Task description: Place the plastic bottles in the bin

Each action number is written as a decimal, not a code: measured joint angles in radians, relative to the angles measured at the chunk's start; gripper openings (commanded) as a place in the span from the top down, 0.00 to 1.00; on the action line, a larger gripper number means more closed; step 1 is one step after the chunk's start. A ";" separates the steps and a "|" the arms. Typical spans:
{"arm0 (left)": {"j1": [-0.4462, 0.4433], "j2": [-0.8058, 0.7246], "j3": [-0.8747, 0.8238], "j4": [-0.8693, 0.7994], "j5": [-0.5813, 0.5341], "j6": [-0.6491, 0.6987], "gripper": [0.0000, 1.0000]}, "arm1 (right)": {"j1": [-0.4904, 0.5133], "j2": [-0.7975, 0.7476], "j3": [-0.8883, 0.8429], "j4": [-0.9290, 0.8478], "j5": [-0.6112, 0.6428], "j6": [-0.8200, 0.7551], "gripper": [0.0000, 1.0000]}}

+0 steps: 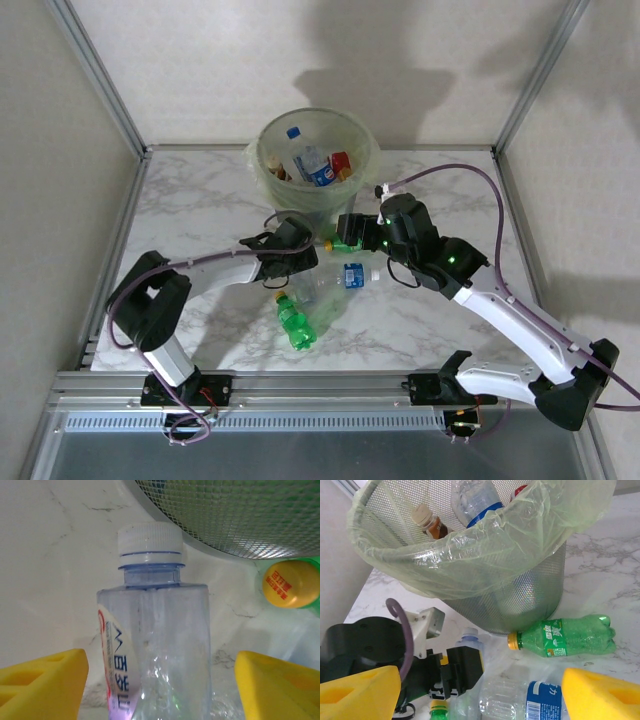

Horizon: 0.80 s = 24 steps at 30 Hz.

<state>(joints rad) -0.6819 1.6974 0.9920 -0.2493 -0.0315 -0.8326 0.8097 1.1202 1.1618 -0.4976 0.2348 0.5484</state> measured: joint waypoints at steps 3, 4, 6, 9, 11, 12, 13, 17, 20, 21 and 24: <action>0.000 0.033 0.016 -0.004 -0.001 0.003 0.28 | 0.000 -0.003 -0.001 0.000 0.000 0.004 0.16; 0.000 0.041 0.020 -0.006 -0.003 0.003 0.29 | 0.000 -0.004 -0.002 0.000 0.000 0.006 0.16; 0.000 0.053 0.022 -0.009 -0.008 0.003 0.30 | 0.000 -0.006 -0.004 0.000 0.000 0.009 0.16; 0.000 0.058 0.022 -0.017 -0.014 0.003 0.33 | 0.000 -0.006 -0.006 -0.001 0.000 0.015 0.16; 0.000 0.060 0.022 -0.018 -0.016 0.003 0.36 | 0.000 -0.006 -0.006 0.000 0.000 0.016 0.16; 0.000 0.061 0.022 -0.018 -0.018 0.003 0.37 | 0.000 -0.006 -0.006 -0.001 0.000 0.017 0.16; 0.000 0.061 0.022 -0.018 -0.018 0.003 0.38 | 0.000 -0.006 -0.006 -0.001 0.000 0.018 0.16; 0.000 0.063 0.022 -0.017 -0.018 0.002 0.42 | 0.000 -0.006 -0.006 -0.001 0.001 0.018 0.16; 0.000 0.063 0.022 -0.016 -0.018 0.001 0.44 | 0.000 -0.006 -0.006 -0.001 0.001 0.018 0.17; 0.000 0.063 0.022 -0.016 -0.019 -0.002 0.45 | 0.000 -0.006 -0.006 -0.001 0.001 0.018 0.16; 0.000 0.063 0.022 -0.016 -0.019 -0.003 0.47 | 0.000 -0.006 -0.006 -0.001 0.001 0.018 0.16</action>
<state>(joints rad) -0.6819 1.7607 1.0138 -0.2657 -0.0502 -0.8360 0.8097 1.1141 1.1553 -0.4984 0.2359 0.5663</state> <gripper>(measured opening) 0.547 0.835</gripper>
